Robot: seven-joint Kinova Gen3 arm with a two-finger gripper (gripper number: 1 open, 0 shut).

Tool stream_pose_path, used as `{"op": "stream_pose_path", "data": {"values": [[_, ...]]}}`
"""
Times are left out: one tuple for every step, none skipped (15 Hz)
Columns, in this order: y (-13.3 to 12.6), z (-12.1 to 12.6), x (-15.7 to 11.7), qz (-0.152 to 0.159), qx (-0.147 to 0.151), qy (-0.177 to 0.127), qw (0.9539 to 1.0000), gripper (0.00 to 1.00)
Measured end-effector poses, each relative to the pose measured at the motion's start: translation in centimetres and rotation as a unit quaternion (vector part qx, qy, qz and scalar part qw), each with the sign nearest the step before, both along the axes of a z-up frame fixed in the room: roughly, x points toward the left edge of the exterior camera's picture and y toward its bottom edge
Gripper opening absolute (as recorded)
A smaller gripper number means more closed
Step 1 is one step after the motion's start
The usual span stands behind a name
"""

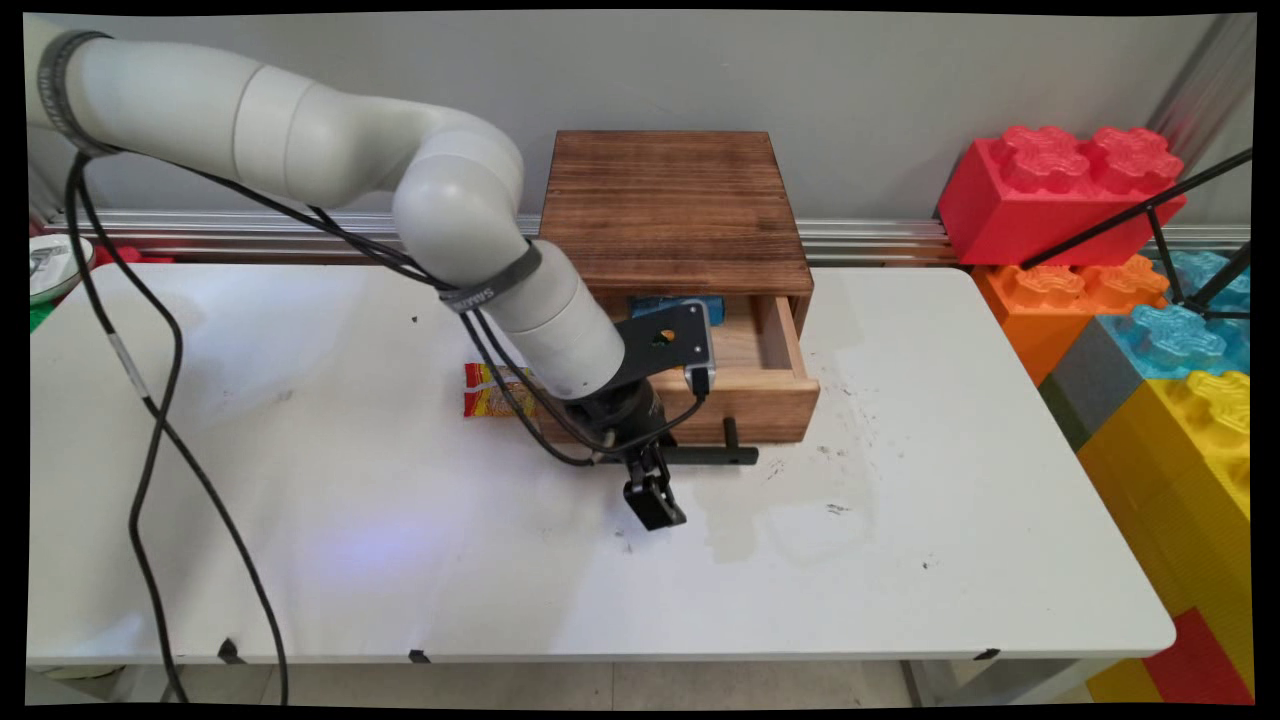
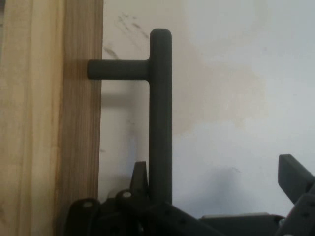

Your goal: Open the drawer

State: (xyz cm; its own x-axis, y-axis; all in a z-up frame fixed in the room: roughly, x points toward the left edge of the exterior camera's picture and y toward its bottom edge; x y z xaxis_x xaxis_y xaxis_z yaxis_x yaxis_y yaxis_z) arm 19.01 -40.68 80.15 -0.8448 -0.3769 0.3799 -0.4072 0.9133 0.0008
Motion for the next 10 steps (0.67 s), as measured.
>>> {"op": "stream_pose_path", "data": {"values": [[0.4, 0.1, -0.1, 0.001, 0.002, 0.0, 1.0, 1.0], [0.7, 0.1, -0.1, 0.001, 0.003, 0.001, 1.0, 1.0], [1.1, 0.2, -0.3, 0.002, 0.005, 0.001, 1.0, 1.0], [1.4, 0.2, -0.3, 0.002, 0.006, 0.002, 1.0, 1.0], [1.8, 0.3, -0.5, 0.002, 0.007, 0.003, 1.0, 1.0], [2.3, 0.4, -0.6, 0.003, 0.009, 0.004, 0.9999, 1.0], [2.7, 0.5, -0.7, 0.003, 0.011, 0.005, 0.9999, 1.0], [3.1, 0.6, -0.9, 0.003, 0.012, 0.006, 0.9999, 1.0], [3.3, 0.7, -0.9, 0.003, 0.013, 0.007, 0.9999, 1.0], [3.6, 0.8, -1.1, 0.002, 0.014, 0.008, 0.9999, 1.0]]}}
